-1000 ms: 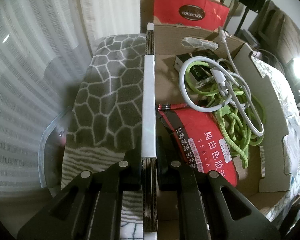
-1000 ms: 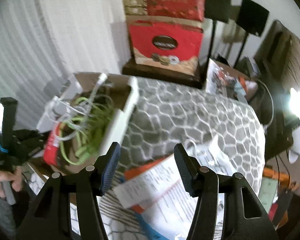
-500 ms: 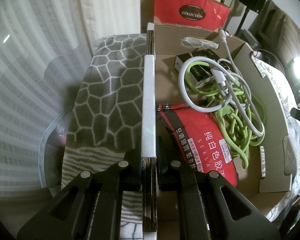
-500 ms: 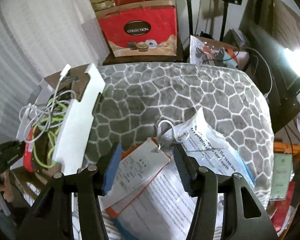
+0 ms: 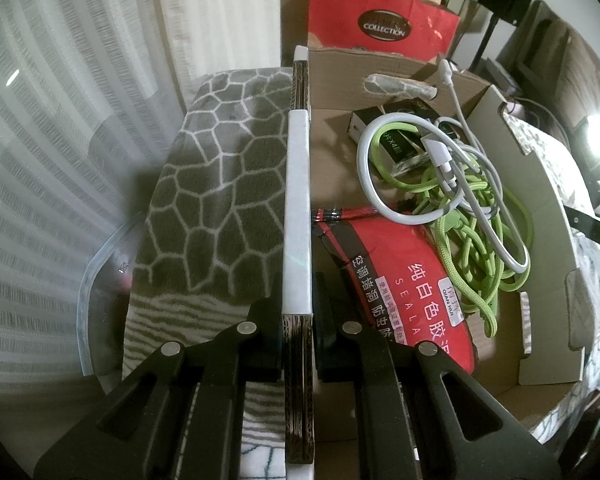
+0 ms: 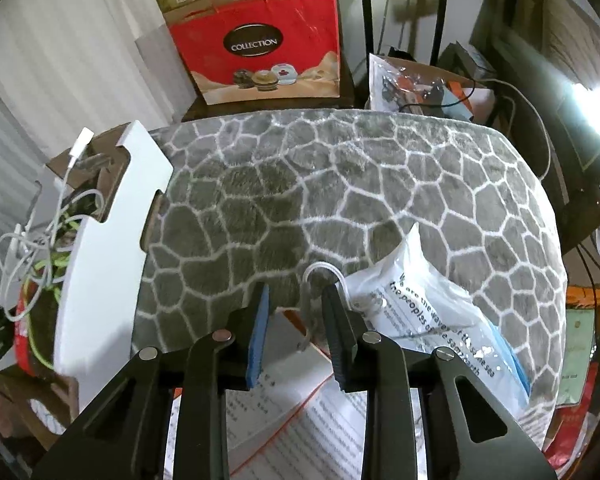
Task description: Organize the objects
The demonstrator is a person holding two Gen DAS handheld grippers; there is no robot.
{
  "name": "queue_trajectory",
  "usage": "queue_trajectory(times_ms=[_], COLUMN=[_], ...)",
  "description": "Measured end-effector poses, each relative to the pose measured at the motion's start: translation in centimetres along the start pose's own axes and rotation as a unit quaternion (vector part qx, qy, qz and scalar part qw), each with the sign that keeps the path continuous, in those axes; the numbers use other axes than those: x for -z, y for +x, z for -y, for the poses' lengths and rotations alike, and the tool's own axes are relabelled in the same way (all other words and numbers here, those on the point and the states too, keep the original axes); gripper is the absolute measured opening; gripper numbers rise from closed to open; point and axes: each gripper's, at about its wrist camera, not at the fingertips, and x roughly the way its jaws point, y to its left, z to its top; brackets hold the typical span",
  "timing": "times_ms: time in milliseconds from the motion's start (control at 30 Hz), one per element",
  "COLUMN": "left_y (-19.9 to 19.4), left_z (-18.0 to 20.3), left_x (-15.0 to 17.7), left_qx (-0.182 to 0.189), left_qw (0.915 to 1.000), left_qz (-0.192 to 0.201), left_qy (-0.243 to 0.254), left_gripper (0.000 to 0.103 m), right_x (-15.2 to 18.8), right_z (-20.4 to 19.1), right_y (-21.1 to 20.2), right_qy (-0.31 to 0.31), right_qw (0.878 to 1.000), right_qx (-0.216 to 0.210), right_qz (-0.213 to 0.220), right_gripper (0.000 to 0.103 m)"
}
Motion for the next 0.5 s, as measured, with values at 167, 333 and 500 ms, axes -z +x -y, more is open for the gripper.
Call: queue_trajectory(times_ms=[167, 333, 500], left_y=[0.0, 0.0, 0.0], left_z=[0.0, 0.0, 0.0], left_x=[-0.1, -0.1, -0.2], left_qx=[-0.002, -0.002, -0.002], left_qw=[1.0000, 1.0000, 1.0000], left_qz=[0.000, -0.001, -0.001], left_qy=[0.000, 0.000, 0.000], left_gripper=[0.010, 0.010, 0.010], right_x=[-0.2, -0.4, -0.8], right_z=[-0.1, 0.1, 0.1], right_y=[0.2, -1.0, -3.2], right_qy=[-0.009, -0.010, -0.004], right_qw=[1.000, 0.999, 0.998], right_qx=[0.011, 0.007, -0.012], right_qz=[0.006, 0.030, 0.060], right_gripper=[0.008, 0.004, 0.004])
